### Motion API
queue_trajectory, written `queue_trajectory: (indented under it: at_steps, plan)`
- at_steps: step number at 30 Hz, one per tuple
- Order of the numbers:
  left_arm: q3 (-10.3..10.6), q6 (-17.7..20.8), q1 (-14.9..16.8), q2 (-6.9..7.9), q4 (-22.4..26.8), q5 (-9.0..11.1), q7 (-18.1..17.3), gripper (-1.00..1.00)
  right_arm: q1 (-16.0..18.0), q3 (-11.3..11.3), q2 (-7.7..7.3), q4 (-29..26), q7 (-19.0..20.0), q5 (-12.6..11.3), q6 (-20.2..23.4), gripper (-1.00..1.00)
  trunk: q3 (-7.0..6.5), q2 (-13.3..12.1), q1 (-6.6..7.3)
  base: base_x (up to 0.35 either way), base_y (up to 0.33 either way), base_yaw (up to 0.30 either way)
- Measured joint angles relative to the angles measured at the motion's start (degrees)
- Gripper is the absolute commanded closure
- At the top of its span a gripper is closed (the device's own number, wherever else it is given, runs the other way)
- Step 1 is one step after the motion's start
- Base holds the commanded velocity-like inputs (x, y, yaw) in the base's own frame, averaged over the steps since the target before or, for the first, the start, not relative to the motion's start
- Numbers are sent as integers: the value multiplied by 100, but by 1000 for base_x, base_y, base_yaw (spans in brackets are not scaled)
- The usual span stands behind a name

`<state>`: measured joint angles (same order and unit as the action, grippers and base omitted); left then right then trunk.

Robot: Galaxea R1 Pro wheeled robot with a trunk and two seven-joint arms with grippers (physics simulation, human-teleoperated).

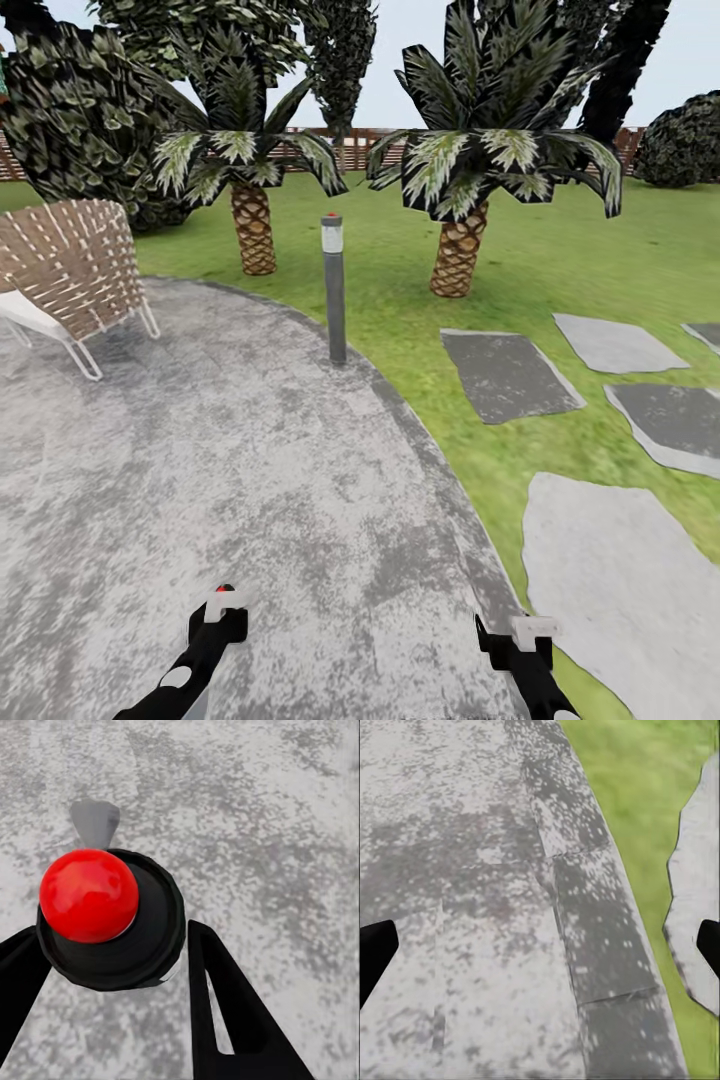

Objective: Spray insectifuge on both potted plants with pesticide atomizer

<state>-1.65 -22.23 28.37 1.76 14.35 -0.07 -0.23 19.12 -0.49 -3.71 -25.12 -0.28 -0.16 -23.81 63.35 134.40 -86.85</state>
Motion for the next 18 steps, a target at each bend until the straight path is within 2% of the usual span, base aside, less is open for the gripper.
queue_trajectory:
  at_steps: [18]
  plan:
    - [3,0,0,0,-9,0,0,100,0,-3,0,-4,-2,0,0,-100,0,0,0,0,0,-281]
